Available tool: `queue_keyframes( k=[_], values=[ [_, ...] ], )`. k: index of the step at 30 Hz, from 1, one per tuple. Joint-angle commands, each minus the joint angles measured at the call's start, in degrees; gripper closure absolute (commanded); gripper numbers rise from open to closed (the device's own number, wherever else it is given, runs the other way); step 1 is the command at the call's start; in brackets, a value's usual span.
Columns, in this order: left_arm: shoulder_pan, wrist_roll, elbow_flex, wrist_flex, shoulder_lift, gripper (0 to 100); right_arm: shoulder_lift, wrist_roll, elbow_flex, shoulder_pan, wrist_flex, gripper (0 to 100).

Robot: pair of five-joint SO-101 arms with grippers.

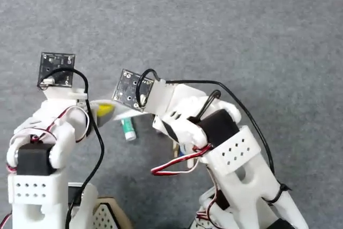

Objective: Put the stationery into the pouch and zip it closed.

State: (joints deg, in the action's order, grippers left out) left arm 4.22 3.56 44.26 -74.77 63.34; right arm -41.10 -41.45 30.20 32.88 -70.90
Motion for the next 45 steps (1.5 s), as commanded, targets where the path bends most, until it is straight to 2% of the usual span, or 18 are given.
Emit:
queue_keyframes(
  k=[1,6,13,26,28,33,36,39,45],
  values=[
    [-0.57,0.53,1.27,2.64,0.26,68,0.04,-0.44,-4.79,0.53,-0.18,98.6],
    [-0.84,0.53,1.71,2.99,0.26,70,0.04,-0.44,-4.79,0.53,-0.09,98.6],
    [-1.01,0.53,1.8,4.22,0.26,97,0.04,-0.44,-4.79,0.53,0.09,98.6],
    [-1.1,0.53,0.4,3.52,0.26,97,0.13,-0.09,-4.79,0.53,-0.18,98.2],
    [-1.1,0.53,-1.45,2.02,0.26,97,0.13,0.0,-4.79,0.53,-0.18,93.8],
    [-1.1,0.53,-6.46,-1.05,0.26,97,0.13,0.09,-4.88,0.53,-0.26,70.3],
    [-1.01,0.53,-8.48,-2.99,0.26,97,0.13,0.09,-5.41,0.53,-0.18,61.3],
    [-0.75,0.53,-9.63,-4.57,0.26,97,0.13,3.87,-9.1,0.53,-1.58,57.7],
    [-0.57,0.53,-11.65,-6.95,0.26,97,0.13,8.97,-21.05,0.18,-7.74,57.7]
  ],
)
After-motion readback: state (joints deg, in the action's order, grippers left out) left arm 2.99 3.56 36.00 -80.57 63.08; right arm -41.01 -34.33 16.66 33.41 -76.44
